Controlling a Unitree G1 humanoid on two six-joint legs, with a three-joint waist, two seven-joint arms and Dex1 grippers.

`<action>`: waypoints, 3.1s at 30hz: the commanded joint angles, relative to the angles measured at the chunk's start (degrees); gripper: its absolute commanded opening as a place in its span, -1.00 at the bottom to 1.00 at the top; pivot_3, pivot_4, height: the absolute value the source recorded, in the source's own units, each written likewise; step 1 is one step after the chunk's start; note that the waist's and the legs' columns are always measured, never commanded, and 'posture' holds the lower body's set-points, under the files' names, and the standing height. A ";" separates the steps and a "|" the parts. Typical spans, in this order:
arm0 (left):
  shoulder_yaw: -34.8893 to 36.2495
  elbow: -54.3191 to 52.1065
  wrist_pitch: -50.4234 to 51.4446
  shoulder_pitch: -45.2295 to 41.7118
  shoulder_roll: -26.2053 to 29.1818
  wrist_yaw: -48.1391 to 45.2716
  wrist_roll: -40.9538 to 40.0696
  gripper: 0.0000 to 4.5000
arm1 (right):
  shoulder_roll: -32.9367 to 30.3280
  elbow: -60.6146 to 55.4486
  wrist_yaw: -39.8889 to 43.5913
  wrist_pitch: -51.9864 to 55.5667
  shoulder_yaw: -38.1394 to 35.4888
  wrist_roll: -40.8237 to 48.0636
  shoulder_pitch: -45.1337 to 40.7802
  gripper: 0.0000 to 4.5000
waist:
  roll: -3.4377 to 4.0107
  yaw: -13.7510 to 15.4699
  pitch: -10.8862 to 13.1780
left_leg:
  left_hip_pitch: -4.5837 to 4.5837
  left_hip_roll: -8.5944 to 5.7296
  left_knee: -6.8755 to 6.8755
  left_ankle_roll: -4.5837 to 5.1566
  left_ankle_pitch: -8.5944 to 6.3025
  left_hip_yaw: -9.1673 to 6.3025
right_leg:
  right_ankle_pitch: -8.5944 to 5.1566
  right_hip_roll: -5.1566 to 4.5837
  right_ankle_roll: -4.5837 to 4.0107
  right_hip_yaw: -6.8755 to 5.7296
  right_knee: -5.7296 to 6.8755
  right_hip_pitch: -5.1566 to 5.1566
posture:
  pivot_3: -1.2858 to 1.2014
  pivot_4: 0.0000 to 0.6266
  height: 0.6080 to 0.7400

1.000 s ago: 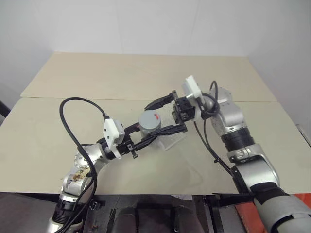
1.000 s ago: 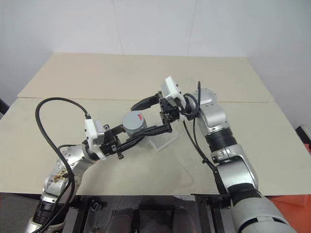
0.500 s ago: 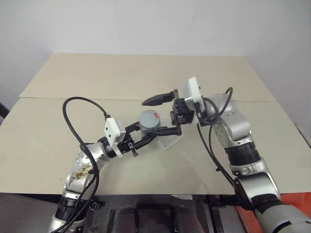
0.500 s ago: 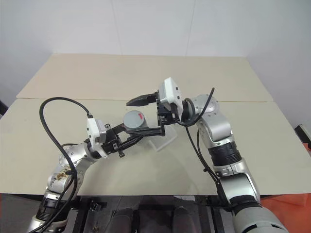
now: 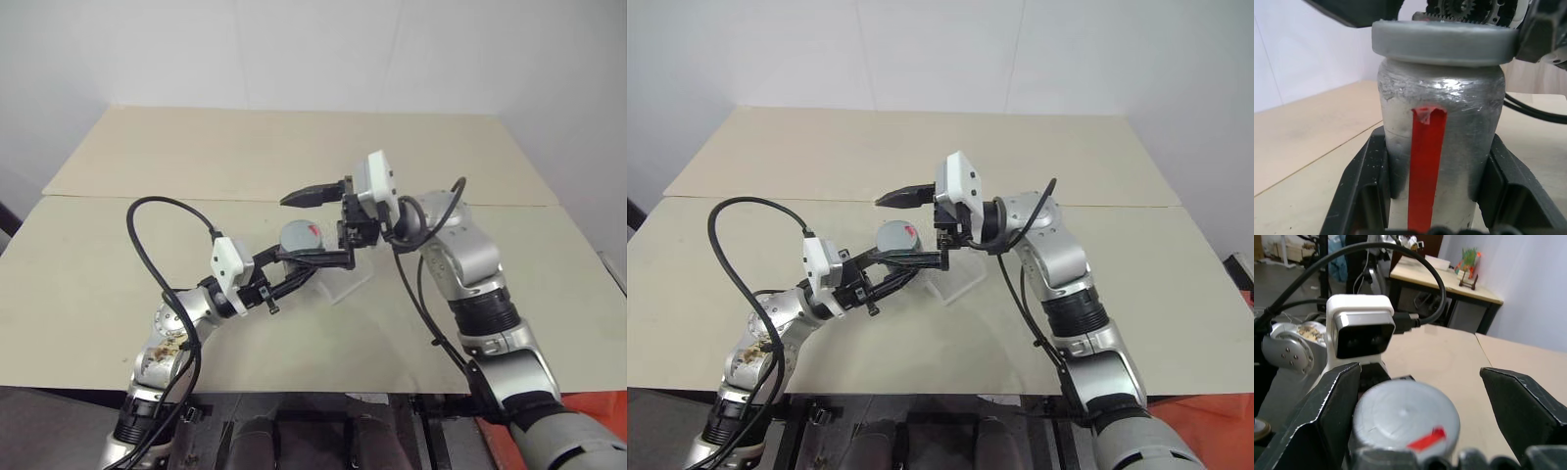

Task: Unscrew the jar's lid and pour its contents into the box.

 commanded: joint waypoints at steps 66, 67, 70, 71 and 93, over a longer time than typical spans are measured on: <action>0.03 1.10 -5.63 -0.90 -0.33 -2.33 1.45 -0.16 | -3.88 -7.90 -6.42 2.68 -1.42 -1.21 3.63 0.98 | 0.00 -0.02 0.01 | 0.00 0.00 0.01 0.00 0.00 -0.01 | 0.00 0.01 0.00 0.00 0.00 0.01 | 0.03 -0.52 1.00; 0.03 1.11 -5.69 -0.87 -0.31 -2.36 1.45 -0.16 | -4.22 -7.90 -6.14 2.60 -1.60 -1.03 3.77 0.98 | 0.00 -0.02 0.01 | 0.00 0.00 0.01 0.00 0.00 -0.01 | 0.00 0.01 0.00 0.00 0.00 0.00 | 0.03 -0.52 1.00; 0.14 1.29 -5.88 -0.81 -0.21 -2.56 1.38 -0.16 | -5.13 -7.77 -5.27 2.18 -1.91 -0.73 4.05 0.98 | 0.00 -0.02 0.01 | 0.00 0.00 0.01 0.00 0.00 -0.01 | 0.00 0.01 0.00 0.00 0.00 0.01 | 0.03 -0.52 1.00; 0.13 1.28 -5.94 -0.75 -0.16 -2.62 1.40 -0.16 | -5.40 -7.76 -5.16 2.19 -2.03 -0.66 4.17 0.98 | 0.00 -0.02 0.01 | 0.00 0.00 0.01 0.00 0.00 -0.01 | 0.00 0.01 0.00 0.00 0.00 0.01 | 0.03 -0.52 1.00; 0.73 1.10 -6.25 0.05 0.74 -3.05 1.50 -0.16 | -8.82 -3.02 -3.38 -1.73 -4.27 -1.68 4.96 0.98 | 0.00 -0.01 0.01 | 0.00 0.00 0.01 0.00 0.00 -0.01 | 0.00 0.01 0.00 0.01 -0.01 0.01 | 0.03 -0.52 1.00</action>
